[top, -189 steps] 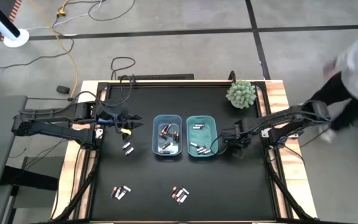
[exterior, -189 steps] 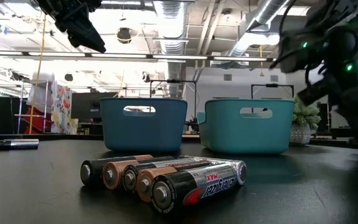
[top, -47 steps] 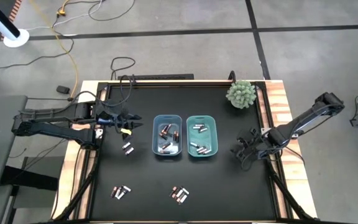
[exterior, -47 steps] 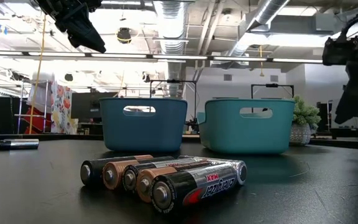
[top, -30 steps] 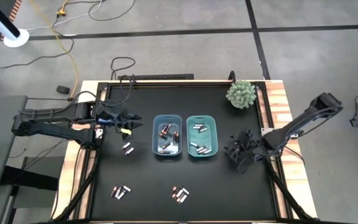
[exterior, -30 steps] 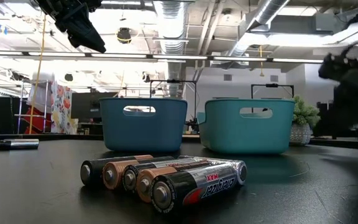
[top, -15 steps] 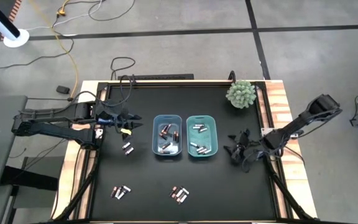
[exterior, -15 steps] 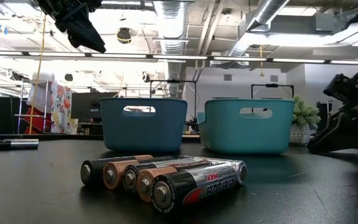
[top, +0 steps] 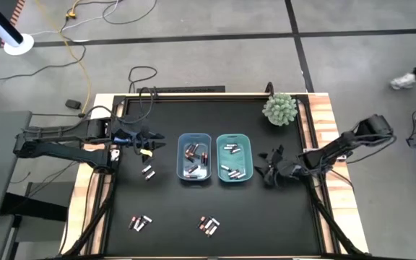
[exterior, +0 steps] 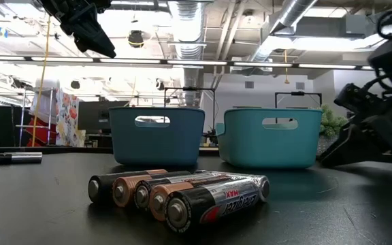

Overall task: Sort batteries
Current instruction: Put the black battery into the blue bin

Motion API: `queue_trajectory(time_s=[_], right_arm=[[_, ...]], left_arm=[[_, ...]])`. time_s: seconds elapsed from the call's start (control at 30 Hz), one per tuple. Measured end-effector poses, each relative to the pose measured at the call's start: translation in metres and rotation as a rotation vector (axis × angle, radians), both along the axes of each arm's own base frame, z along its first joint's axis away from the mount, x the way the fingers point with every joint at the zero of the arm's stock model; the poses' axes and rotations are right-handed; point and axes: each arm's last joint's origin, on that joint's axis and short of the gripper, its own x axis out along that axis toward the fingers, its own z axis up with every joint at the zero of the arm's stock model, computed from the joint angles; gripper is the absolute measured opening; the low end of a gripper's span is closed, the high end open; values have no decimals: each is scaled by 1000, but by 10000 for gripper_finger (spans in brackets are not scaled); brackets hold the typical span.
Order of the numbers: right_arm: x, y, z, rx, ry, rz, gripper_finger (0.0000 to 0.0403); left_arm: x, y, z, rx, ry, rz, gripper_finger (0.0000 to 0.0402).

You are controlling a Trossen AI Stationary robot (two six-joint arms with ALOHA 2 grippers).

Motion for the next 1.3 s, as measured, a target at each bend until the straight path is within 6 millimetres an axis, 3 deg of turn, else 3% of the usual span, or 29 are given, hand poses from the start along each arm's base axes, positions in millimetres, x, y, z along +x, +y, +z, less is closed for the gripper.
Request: queue_trajectory(time_s=[0.47,0.7,1.3], right_arm=[[16,-40,7,27,57,205,329],[25,-57,13,16,111,221,329],[39,-64,26,34,124,354,329]], left_arm=[[0,0,0,0,0,0,130],[0,0,0,0,0,0,130],[0,0,0,0,0,0,130]])
